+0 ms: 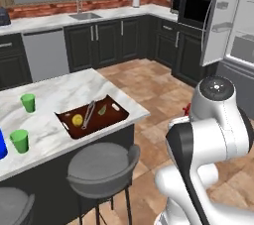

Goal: Gather the lemon wedge and lemon from the fridge and place them on a tray on the dining counter. Then gather the fishs from the fridge and place them on the other tray.

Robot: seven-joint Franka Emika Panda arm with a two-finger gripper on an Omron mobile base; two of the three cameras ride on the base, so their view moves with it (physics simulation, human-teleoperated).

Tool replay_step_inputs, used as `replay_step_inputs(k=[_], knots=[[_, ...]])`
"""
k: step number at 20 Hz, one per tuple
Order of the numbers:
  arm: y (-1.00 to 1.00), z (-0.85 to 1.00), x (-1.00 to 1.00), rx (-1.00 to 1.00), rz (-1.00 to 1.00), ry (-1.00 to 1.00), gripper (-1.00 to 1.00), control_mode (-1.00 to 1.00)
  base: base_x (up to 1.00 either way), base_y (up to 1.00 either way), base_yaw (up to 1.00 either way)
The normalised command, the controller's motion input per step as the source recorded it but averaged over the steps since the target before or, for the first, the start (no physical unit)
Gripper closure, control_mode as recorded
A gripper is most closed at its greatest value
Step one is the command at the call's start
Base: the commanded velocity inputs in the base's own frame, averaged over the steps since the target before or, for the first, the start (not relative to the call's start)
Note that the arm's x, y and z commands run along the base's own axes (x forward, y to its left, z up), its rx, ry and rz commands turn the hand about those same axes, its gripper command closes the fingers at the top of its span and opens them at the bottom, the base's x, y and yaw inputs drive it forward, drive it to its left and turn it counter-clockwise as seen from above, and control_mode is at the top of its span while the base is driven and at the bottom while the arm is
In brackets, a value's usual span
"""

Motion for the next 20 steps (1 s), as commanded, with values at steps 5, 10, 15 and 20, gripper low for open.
replay_step_inputs(k=[5,10,15,20], knots=[[0.0,0.0,0.0,0.0,0.0,0.0,1.0,1.0,-0.39,1.0,0.06],[0.0,0.0,0.0,0.0,0.0,0.0,1.0,1.0,-0.15,1.0,0.16],[0.0,0.0,0.0,0.0,0.0,0.0,1.0,1.0,0.0,0.78,0.27],[0.0,0.0,0.0,0.0,0.0,0.0,1.0,1.0,0.13,0.39,0.34]])
